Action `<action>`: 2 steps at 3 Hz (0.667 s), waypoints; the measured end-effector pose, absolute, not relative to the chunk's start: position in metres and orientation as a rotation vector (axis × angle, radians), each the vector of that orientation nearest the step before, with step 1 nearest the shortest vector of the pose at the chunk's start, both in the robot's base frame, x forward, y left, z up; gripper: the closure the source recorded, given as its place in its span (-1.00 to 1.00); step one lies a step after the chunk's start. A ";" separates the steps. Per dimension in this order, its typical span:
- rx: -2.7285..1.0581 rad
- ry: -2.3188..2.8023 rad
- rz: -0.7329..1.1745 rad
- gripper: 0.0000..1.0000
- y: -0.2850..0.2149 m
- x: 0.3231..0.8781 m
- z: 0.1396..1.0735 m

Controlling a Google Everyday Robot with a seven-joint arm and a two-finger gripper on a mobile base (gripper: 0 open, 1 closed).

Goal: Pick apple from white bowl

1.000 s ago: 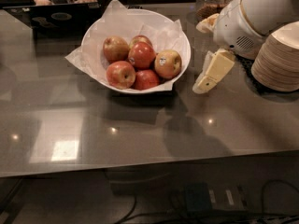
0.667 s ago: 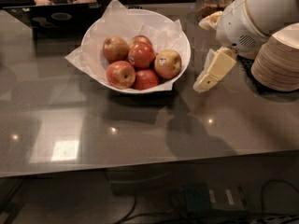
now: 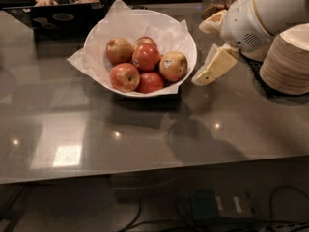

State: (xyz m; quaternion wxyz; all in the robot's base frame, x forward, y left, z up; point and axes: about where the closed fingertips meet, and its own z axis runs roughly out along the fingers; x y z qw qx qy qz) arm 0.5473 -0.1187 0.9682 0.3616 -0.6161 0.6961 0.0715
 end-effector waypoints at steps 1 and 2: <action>-1.575 1.775 0.204 -0.41 -0.112 0.550 0.969; -1.577 1.766 0.217 -0.38 -0.092 0.565 0.958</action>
Offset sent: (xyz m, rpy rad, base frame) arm 0.0121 0.0182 -0.0049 0.0552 -0.0090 0.0130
